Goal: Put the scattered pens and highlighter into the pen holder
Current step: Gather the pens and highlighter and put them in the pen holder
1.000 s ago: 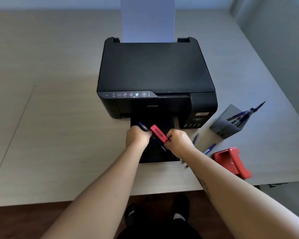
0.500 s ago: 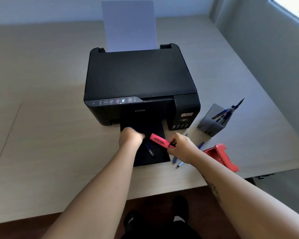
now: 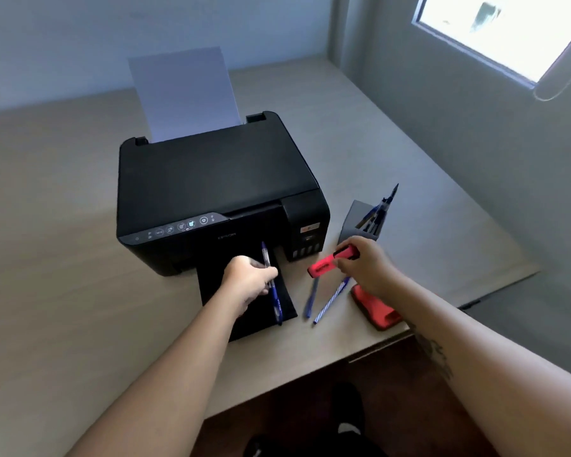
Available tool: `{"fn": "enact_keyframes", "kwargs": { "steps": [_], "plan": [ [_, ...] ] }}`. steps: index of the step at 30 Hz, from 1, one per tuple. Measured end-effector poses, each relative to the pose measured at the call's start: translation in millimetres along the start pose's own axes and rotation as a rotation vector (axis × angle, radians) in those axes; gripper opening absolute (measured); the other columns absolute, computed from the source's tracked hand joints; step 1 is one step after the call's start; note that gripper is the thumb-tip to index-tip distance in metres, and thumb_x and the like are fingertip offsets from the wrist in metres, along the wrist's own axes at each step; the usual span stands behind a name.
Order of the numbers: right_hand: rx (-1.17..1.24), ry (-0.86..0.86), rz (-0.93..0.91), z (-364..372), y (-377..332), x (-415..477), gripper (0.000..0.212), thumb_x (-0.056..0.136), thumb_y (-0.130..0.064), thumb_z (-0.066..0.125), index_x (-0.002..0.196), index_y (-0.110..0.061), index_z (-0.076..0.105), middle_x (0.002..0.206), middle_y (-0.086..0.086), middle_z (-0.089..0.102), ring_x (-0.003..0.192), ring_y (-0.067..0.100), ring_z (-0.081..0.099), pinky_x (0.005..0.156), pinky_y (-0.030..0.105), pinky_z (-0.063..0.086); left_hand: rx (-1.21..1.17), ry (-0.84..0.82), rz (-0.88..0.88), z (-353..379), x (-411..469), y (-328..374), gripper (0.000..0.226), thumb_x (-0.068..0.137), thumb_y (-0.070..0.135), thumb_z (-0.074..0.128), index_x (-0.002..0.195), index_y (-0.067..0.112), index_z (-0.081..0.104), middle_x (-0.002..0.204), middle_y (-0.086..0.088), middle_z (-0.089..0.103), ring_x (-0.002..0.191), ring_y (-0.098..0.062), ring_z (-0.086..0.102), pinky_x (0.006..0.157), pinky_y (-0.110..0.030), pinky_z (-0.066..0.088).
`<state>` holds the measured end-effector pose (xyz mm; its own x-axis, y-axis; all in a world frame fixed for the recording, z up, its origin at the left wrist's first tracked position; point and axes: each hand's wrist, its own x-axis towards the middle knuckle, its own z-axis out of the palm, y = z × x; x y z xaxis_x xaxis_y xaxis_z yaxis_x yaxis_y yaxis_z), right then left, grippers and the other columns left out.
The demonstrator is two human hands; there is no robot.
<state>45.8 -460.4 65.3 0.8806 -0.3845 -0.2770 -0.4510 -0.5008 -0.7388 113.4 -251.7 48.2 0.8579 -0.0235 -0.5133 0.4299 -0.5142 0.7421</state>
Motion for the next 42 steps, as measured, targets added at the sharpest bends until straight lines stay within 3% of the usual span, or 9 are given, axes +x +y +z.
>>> {"fn": "enact_keyframes", "kwargs": {
  "steps": [5,11,15,21,23,27,30,34,42],
  "plan": [
    [0.155,0.162,0.035,-51,3,7,0.018,0.079,-0.014,0.076,0.096,-0.019,0.068,0.091,0.011,0.070,0.084,0.030,0.065,0.079,0.040,0.055,0.019,-0.070,0.245,35,-20,52,0.016,0.066,0.022,0.071,0.080,0.015,0.067,0.080,-0.006,0.075,0.074,-0.024,0.073,0.079,-0.043,0.062],
    [0.126,0.297,0.006,-97,8,31,0.018,0.085,-0.017,0.072,0.103,-0.017,0.066,0.093,0.006,0.065,0.082,0.023,0.061,0.068,0.032,0.049,0.051,0.000,0.569,75,-22,121,0.011,0.083,0.016,0.072,0.085,0.015,0.061,0.073,0.008,0.061,0.062,-0.001,0.055,0.054,-0.003,0.042],
    [-0.015,0.270,-0.024,-105,16,48,0.020,0.089,-0.021,0.068,0.107,-0.014,0.063,0.095,0.004,0.062,0.085,0.021,0.058,0.074,0.036,0.051,0.104,0.024,0.660,105,-12,144,0.011,0.085,0.015,0.070,0.085,0.013,0.059,0.083,-0.004,0.067,0.070,-0.014,0.063,0.059,-0.012,0.045],
    [-0.080,0.147,-0.042,-104,28,70,0.020,0.089,-0.017,0.068,0.107,-0.013,0.061,0.097,0.005,0.063,0.084,0.021,0.057,0.065,0.028,0.042,0.214,0.043,0.594,140,10,143,0.013,0.087,0.015,0.067,0.090,0.004,0.063,0.091,-0.011,0.068,0.083,-0.027,0.066,0.073,-0.033,0.054],
    [-0.097,0.110,-0.044,-101,30,75,0.019,0.089,-0.016,0.068,0.106,-0.014,0.062,0.099,0.006,0.064,0.085,0.022,0.058,0.064,0.028,0.042,0.251,0.034,0.565,146,13,141,0.011,0.088,0.016,0.067,0.092,0.006,0.063,0.092,-0.009,0.068,0.084,-0.025,0.066,0.074,-0.032,0.055],
    [-0.126,0.059,-0.050,-97,34,80,0.025,0.090,-0.016,0.067,0.114,-0.013,0.063,0.109,0.010,0.068,0.094,0.025,0.063,0.079,0.039,0.054,0.285,0.021,0.525,151,20,135,0.015,0.086,0.017,0.070,0.098,0.008,0.066,0.095,-0.007,0.069,0.085,-0.021,0.066,0.076,-0.030,0.056],
    [-0.110,0.073,-0.059,-100,37,78,0.030,0.090,-0.017,0.066,0.120,-0.011,0.063,0.115,0.011,0.068,0.099,0.026,0.064,0.081,0.036,0.052,0.286,0.035,0.529,150,18,130,0.014,0.086,0.017,0.070,0.097,0.008,0.067,0.093,-0.005,0.069,0.081,-0.017,0.063,0.073,-0.025,0.051],
    [-0.078,0.121,-0.017,-102,40,64,0.040,0.092,-0.024,0.065,0.129,-0.010,0.057,0.121,0.011,0.066,0.106,0.027,0.063,0.088,0.039,0.053,0.278,0.037,0.515,140,6,114,0.009,0.088,0.019,0.068,0.088,0.010,0.068,0.083,-0.003,0.068,0.077,-0.020,0.066,0.070,-0.030,0.055],
    [0.057,0.305,0.020,-64,35,2,0.014,0.091,-0.022,0.065,0.100,-0.012,0.068,0.087,0.001,0.065,0.077,0.018,0.061,0.072,0.033,0.052,0.339,0.033,0.386,109,-4,45,0.011,0.087,0.018,0.068,0.082,0.008,0.069,0.083,-0.007,0.071,0.072,-0.019,0.063,0.063,-0.025,0.047]
  ]
}}
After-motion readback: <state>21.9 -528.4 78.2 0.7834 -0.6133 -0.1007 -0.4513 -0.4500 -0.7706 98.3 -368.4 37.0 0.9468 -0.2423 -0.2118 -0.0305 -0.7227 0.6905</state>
